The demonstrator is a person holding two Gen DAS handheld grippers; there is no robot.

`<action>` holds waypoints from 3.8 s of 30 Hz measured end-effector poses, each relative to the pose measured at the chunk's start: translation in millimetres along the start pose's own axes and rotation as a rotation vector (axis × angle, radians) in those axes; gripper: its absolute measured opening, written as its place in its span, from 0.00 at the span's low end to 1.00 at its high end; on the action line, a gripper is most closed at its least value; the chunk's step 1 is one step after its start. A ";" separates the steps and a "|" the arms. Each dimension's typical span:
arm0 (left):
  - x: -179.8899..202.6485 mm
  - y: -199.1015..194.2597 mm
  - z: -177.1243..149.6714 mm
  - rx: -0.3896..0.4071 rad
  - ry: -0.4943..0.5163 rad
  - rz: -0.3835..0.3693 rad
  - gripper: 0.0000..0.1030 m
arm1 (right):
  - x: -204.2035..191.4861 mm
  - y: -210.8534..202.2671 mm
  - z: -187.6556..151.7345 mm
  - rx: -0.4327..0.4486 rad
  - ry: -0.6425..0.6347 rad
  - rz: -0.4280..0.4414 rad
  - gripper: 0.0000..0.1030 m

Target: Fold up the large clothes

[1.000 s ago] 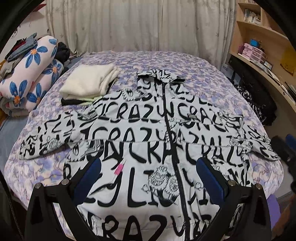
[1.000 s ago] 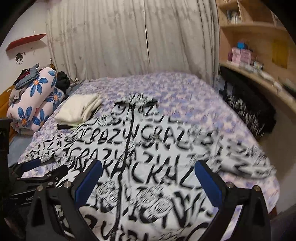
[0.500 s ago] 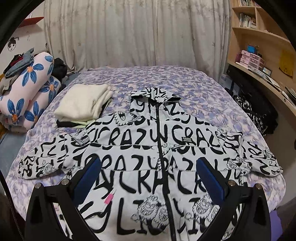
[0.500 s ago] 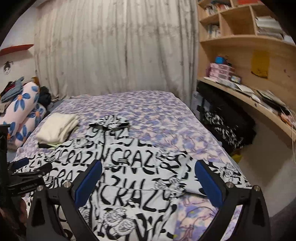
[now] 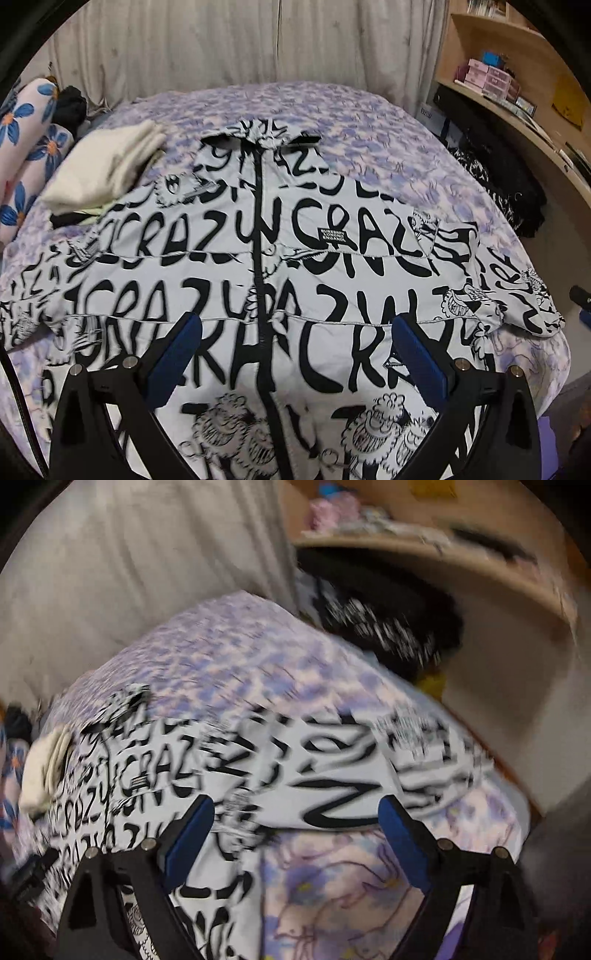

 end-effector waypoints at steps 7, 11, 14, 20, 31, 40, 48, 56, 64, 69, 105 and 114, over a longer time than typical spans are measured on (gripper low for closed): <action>12.8 43.8 -6.7 -0.020 0.029 0.037 0.99 | 65.6 60.4 -7.4 -0.150 0.256 -0.002 0.88; 15.0 65.7 -6.5 -0.045 0.043 0.057 0.99 | 81.9 87.1 -14.8 -0.212 0.367 0.024 0.85; 12.9 76.8 -3.5 -0.050 0.038 0.078 0.99 | 89.2 98.4 -17.3 -0.229 0.432 0.055 0.81; 8.7 91.8 4.2 -0.053 0.021 0.072 0.99 | 103.5 107.8 -1.0 -0.134 0.484 0.016 0.67; -4.2 91.0 7.7 -0.036 0.014 0.102 0.99 | -24.9 18.8 50.7 0.301 0.031 0.050 0.07; -31.0 89.4 3.5 -0.039 -0.030 0.111 0.99 | -218.6 9.9 -39.4 0.140 -0.553 0.361 0.08; -66.0 93.1 -8.2 -0.068 -0.082 0.128 0.99 | -239.9 66.4 -147.7 -0.170 -0.744 0.383 0.42; -63.8 90.0 -14.8 -0.085 -0.062 0.049 0.99 | -191.4 62.8 -142.2 -0.256 -0.561 0.408 0.42; 3.2 96.4 -11.9 -0.102 0.191 -0.038 0.99 | -137.7 67.2 -89.8 -0.193 -0.326 0.294 0.42; 45.3 106.6 -8.0 -0.121 0.306 -0.063 0.99 | -109.0 77.1 -72.3 -0.183 -0.224 0.234 0.42; 35.3 99.1 87.1 -0.012 0.097 -0.169 0.27 | -70.6 78.9 -74.8 -0.167 -0.168 0.191 0.42; -128.3 131.5 8.5 -0.221 -0.193 -0.168 0.51 | -82.7 85.3 -80.6 -0.185 -0.201 0.195 0.42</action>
Point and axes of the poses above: each gripper's, at about its wrist camera, not at the fingertips, and y roughly the way its jaws point, x to its right, z to its top, the point moved 4 cm from there along y, roughly the way its jaws point, and after that the axes turned 7 degrees about y, right-handed, at the moved point
